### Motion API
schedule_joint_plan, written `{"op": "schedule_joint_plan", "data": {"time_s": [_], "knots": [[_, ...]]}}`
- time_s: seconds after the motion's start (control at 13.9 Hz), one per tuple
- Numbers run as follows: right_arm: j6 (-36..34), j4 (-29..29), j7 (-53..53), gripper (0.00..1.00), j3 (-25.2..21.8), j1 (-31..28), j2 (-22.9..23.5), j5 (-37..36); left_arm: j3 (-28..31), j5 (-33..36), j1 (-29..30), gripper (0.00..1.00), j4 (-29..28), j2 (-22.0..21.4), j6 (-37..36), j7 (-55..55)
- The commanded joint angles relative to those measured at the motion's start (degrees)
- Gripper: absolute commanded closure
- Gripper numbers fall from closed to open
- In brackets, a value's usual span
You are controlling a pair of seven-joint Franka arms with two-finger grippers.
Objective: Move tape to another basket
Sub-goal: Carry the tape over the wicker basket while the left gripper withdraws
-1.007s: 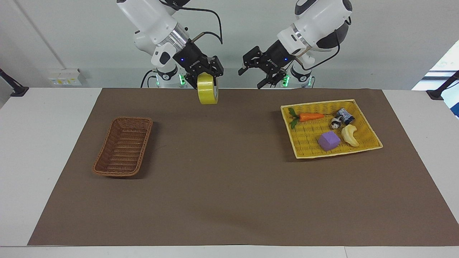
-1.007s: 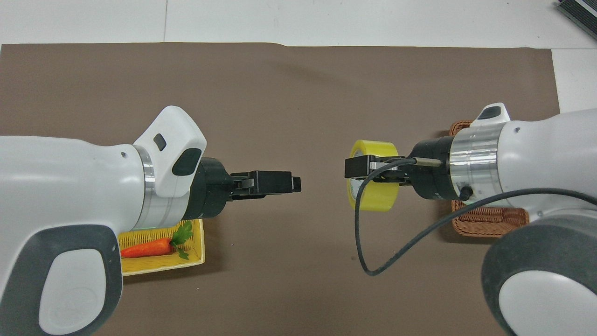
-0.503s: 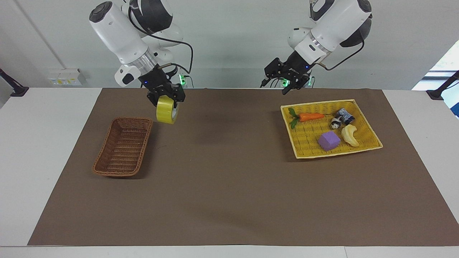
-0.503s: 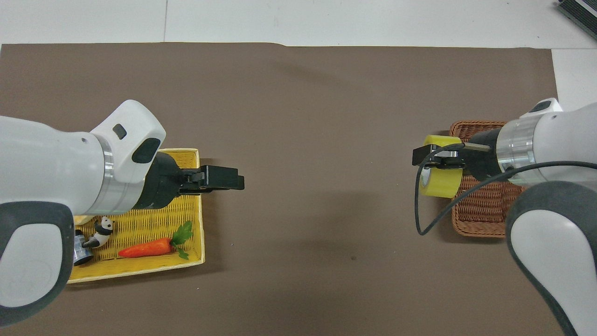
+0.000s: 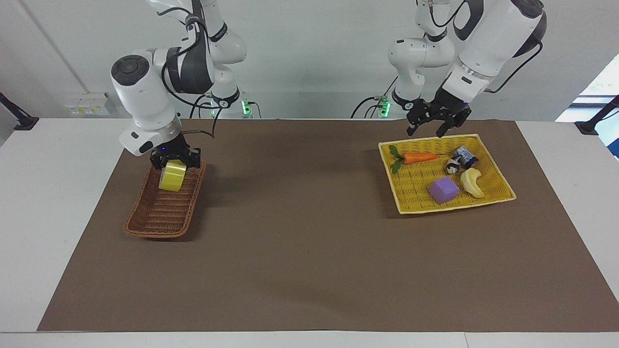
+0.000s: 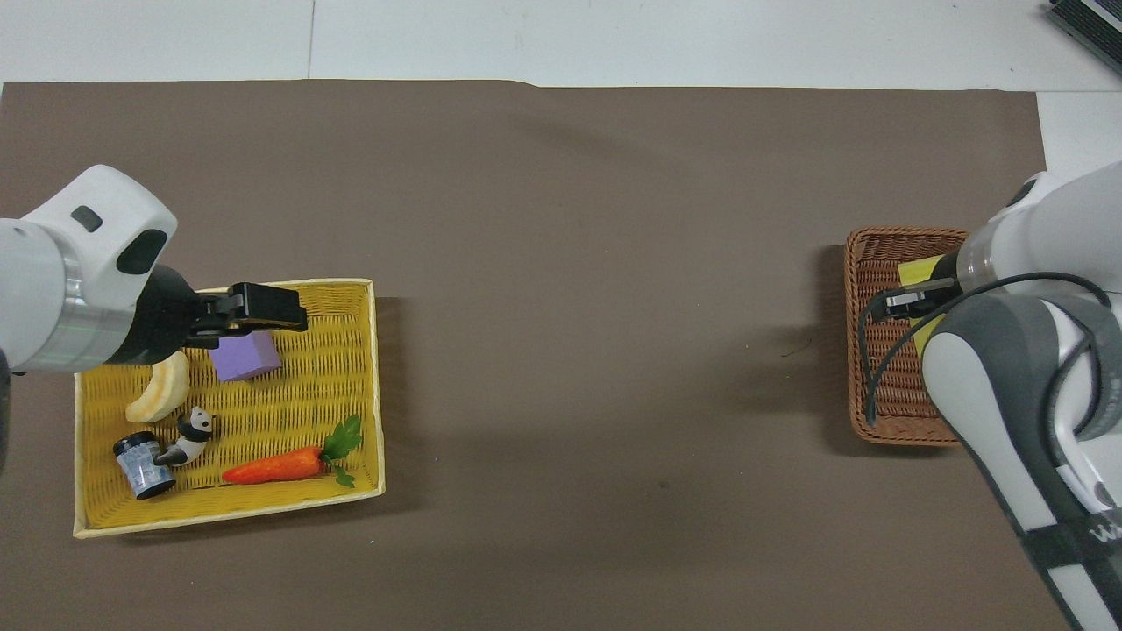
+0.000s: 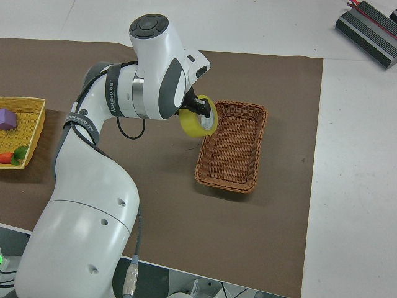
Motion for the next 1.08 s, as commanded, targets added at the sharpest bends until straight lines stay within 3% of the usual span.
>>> {"op": "schedule_joint_plan", "data": {"time_s": [0.0,0.22,0.29,0.72,1.01], "knots": [[2.31,0.29,-2.33,1.0,0.78,-1.7,1.98,-6.07,-0.69,6.28,2.57,0.0,4.7,1.84,-5.17,0.51],[3.97,-0.59,-2.69,1.0,0.87,-2.92,4.44,-9.69,-0.69,7.89,2.83,0.0,15.68,7.55,-14.22,2.1],[5.21,-1.9,-2.69,1.0,0.87,-2.93,4.44,-9.78,-0.69,7.72,2.83,0.0,16.58,7.91,-14.77,2.1],[7.06,-4.36,-3.48,1.0,0.87,-3.2,6.55,-13.19,-0.6,7.63,8.54,0.0,16.15,6.69,-14.95,1.75],[10.66,-7.36,-3.48,1.0,0.87,-3.11,6.47,-17.16,-0.69,7.63,9.34,0.0,16.15,6.51,-14.95,1.66]]}}
